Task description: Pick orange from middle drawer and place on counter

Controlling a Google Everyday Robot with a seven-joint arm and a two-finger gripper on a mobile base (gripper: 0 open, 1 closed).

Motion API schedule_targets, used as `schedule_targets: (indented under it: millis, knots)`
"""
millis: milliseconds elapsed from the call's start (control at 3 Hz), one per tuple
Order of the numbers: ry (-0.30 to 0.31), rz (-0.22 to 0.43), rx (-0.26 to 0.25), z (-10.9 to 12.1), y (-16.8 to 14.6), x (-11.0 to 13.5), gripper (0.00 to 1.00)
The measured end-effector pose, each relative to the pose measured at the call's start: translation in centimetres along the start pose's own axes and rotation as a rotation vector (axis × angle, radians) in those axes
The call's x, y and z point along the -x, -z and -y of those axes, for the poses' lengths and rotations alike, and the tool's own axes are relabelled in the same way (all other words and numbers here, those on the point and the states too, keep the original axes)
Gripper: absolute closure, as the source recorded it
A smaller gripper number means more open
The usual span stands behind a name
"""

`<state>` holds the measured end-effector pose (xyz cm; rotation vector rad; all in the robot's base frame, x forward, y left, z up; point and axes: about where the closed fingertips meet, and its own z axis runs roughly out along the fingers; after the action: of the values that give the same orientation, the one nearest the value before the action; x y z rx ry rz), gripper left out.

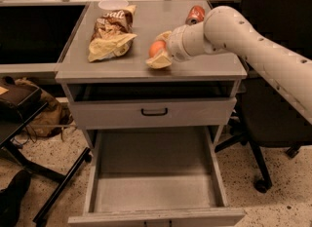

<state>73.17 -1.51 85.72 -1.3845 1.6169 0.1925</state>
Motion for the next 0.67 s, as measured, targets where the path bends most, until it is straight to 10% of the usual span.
schedule_targets:
  millis: [667]
  knots:
    - [0.000,0.000,0.000,0.00,-0.01,0.00,0.58]
